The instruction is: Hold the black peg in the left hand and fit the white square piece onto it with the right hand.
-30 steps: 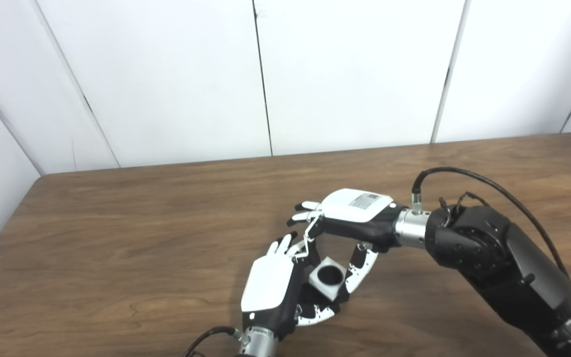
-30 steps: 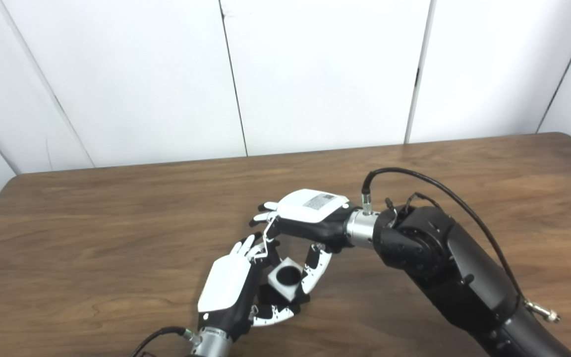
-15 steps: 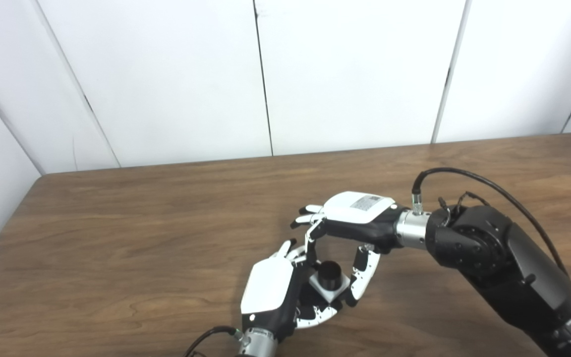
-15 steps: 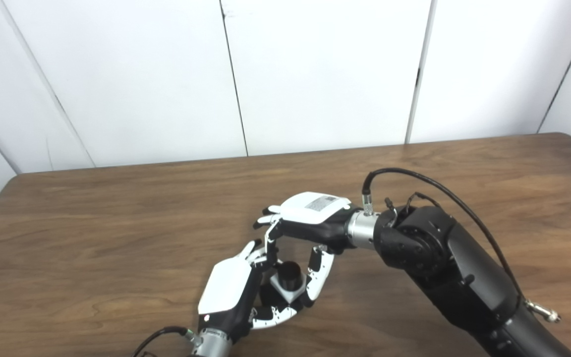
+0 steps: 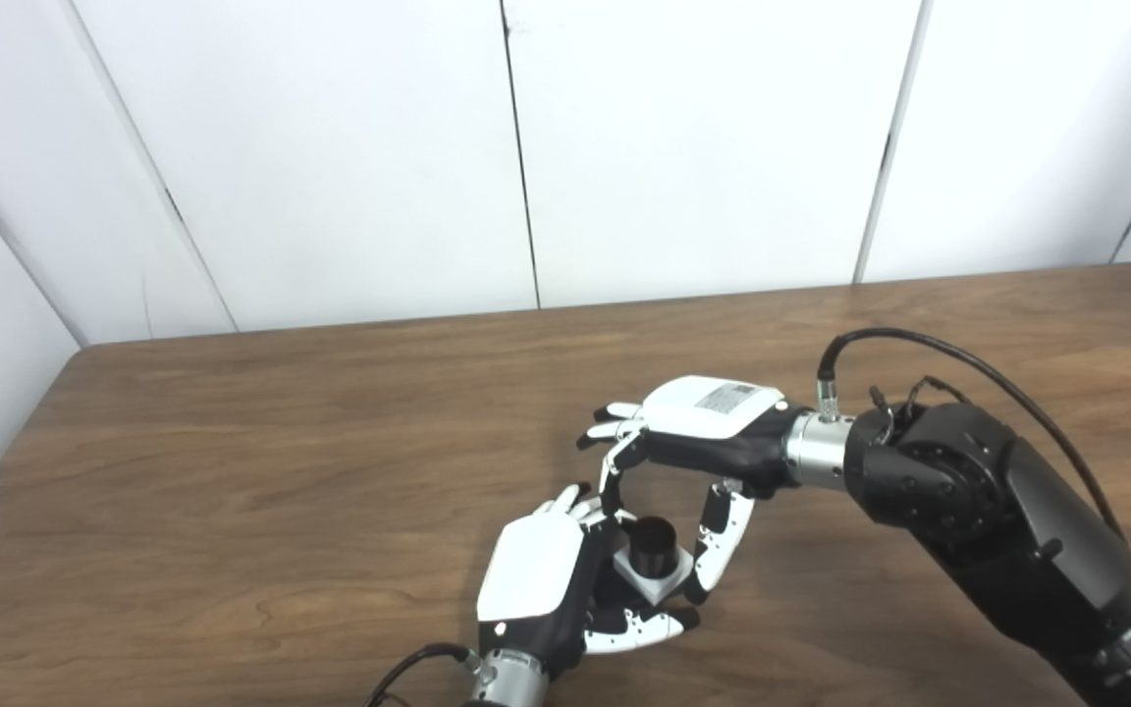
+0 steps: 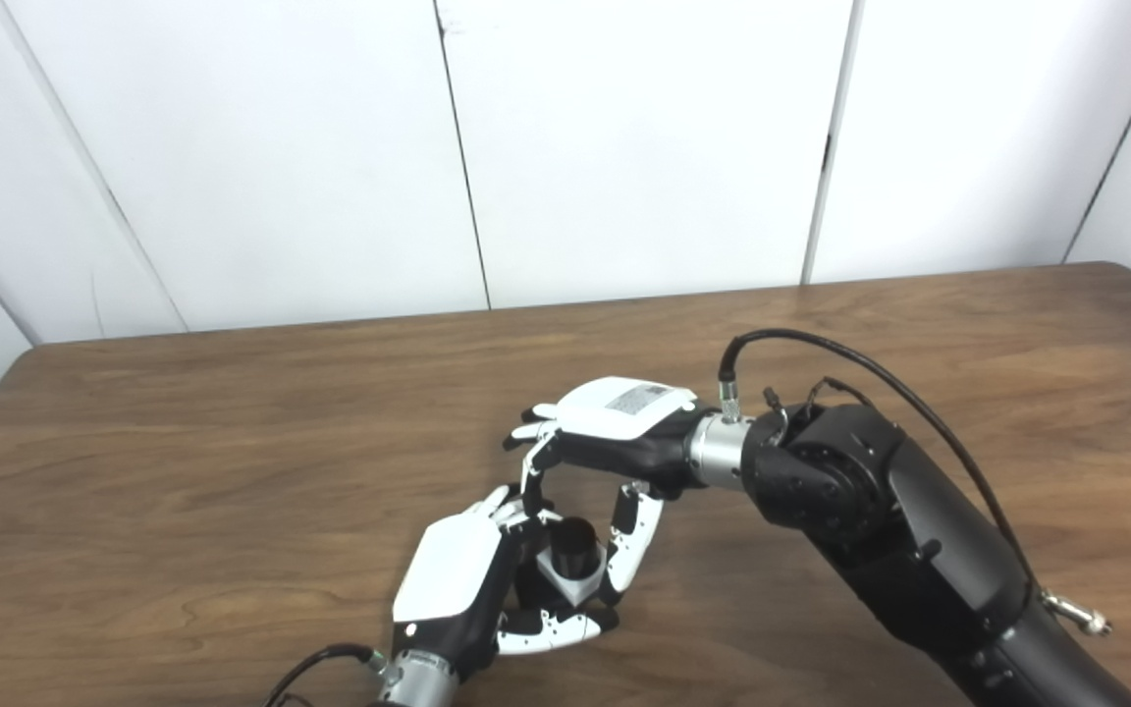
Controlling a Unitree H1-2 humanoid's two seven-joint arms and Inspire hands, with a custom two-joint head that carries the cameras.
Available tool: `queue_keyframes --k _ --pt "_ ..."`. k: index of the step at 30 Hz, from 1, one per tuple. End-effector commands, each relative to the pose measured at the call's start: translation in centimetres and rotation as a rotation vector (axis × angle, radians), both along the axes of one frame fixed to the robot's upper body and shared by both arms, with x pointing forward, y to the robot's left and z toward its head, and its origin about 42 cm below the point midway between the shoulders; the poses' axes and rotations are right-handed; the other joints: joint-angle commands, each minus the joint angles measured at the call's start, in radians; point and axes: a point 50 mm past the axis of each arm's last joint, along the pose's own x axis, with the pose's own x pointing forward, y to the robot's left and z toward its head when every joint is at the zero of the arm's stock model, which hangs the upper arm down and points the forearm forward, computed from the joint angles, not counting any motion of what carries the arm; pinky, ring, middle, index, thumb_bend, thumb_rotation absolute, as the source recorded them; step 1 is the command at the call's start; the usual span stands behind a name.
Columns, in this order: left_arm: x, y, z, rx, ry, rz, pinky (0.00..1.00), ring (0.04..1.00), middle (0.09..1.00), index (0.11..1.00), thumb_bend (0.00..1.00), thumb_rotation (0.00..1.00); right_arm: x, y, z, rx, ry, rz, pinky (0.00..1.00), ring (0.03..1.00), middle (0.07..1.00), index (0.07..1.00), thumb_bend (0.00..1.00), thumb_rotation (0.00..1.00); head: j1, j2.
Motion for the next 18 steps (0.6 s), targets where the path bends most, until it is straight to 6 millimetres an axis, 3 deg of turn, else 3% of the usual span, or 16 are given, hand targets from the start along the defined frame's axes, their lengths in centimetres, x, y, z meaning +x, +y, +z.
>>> queue_keyframes --k 1,12,18 --pt "0.6 0.2 0.9 -0.001 -0.025 0.002 0.92 0.945 0.854 0.702 0.92 0.53 0.8 0.3 2.5 0.026 -0.076 0.002 0.88 1.000 0.941 0.676 1.00 0.24 0.001 0.001" --pt "0.6 1.3 1.2 -0.012 -0.004 0.027 0.97 0.970 0.895 0.824 0.92 0.51 1.0 -0.4 2.5 0.046 -0.082 -0.024 0.87 1.000 0.934 0.681 1.00 0.23 0.000 -0.009" --pt "0.5 2.5 1.7 -0.011 -0.001 0.038 0.97 0.963 0.918 0.878 0.95 0.53 1.1 -1.3 2.8 0.029 -0.070 -0.074 0.91 1.000 0.952 0.761 1.00 0.25 -0.006 -0.013"
